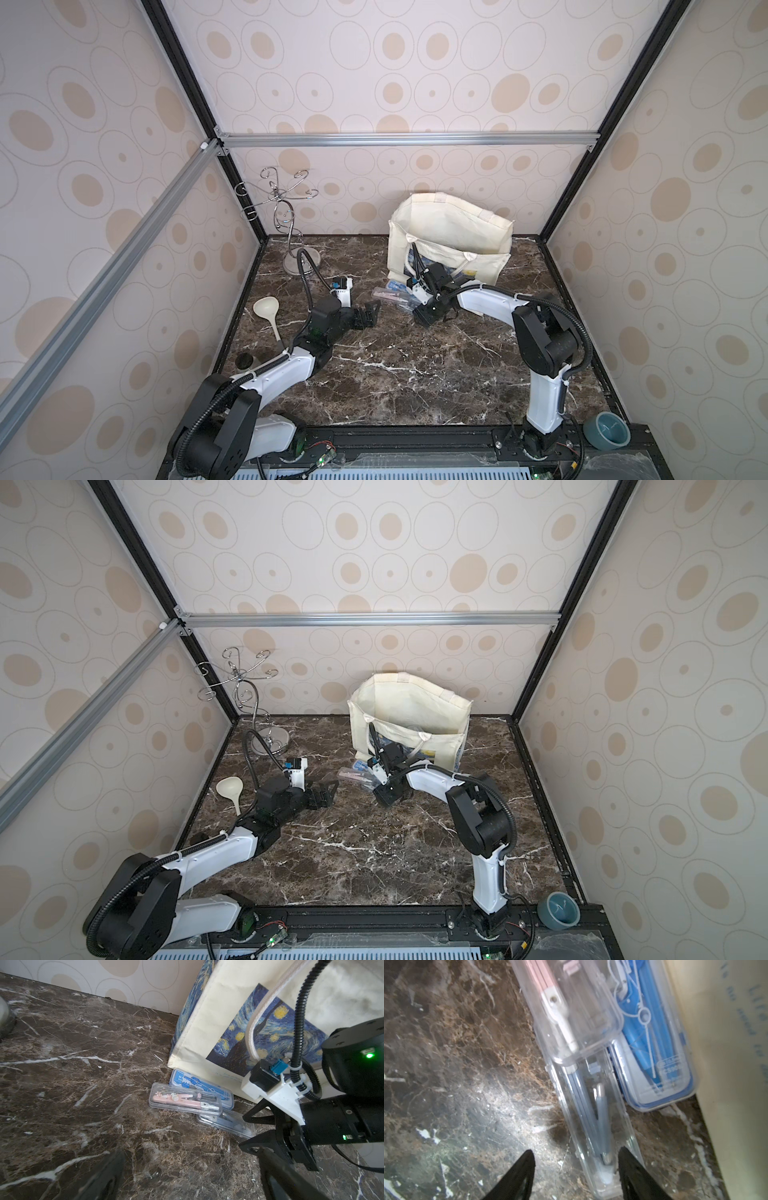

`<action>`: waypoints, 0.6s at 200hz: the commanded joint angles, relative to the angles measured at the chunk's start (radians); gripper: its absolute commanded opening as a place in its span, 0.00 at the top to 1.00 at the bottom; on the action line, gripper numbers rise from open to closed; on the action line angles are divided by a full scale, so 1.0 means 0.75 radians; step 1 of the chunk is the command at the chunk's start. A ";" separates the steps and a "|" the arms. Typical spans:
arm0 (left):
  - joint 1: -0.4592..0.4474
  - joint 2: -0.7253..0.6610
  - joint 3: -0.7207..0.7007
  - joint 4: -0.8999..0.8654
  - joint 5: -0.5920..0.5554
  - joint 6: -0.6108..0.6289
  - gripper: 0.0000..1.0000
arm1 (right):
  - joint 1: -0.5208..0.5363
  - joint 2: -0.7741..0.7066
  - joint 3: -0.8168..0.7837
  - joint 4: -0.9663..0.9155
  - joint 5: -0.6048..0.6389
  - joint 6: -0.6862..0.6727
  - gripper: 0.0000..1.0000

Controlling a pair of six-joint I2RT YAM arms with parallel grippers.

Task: Put the compass set into the canvas bag
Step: Pick up the compass set at the center of the board.

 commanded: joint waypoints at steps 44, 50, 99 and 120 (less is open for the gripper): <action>-0.003 -0.024 0.008 -0.019 -0.025 0.034 0.00 | 0.015 -0.039 -0.078 0.024 0.174 0.035 0.30; -0.003 -0.022 0.009 -0.020 -0.025 0.033 0.00 | 0.015 -0.032 -0.067 0.019 0.198 0.033 0.28; -0.004 -0.022 0.003 -0.022 -0.028 0.030 0.00 | 0.008 0.041 0.009 -0.041 0.148 -0.017 0.25; -0.004 -0.020 0.006 -0.021 -0.029 0.032 0.00 | 0.009 0.058 0.009 -0.055 0.055 -0.029 0.26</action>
